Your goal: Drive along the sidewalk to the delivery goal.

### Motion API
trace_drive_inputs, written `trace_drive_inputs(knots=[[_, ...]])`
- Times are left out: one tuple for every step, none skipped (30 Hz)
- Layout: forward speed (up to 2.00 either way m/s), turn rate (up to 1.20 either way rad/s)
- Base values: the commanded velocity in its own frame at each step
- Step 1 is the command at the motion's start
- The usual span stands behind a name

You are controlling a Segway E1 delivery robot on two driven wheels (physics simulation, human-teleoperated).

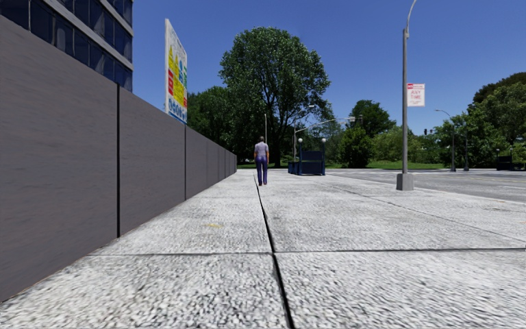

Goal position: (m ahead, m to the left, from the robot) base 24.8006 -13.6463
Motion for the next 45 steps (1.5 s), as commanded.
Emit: trace_drive_inputs(knots=[[1.92,0.0],[1.92,0.0],[1.92,0.0],[1.92,0.0],[1.92,0.0],[1.92,0.0],[1.92,0.0],[1.92,0.0],[1.92,0.0],[1.92,0.0],[1.92,0.0],[1.92,0.0],[1.92,0.0],[1.92,0.0],[1.92,0.0],[1.92,0.0],[1.92,0.0],[1.92,0.0],[1.92,0.0],[1.92,0.0],[1.92,0.0],[1.92,0.0],[1.92,0.0],[1.92,0.0],[1.92,0.0],[1.92,0.0],[1.92,0.0],[1.92,0.0],[1.92,0.0],[1.92,0.0],[1.92,0.0],[1.92,0.0],[1.92,0.0],[1.92,0.0],[1.92,0.0],[1.92,0.0],[1.92,0.0],[1.92,0.0],[1.92,0.0],[1.92,0.0],[1.94,0.0],[1.94,0.0],[2.0,0.0],[2.0,0.0],[2.0,0.0]])
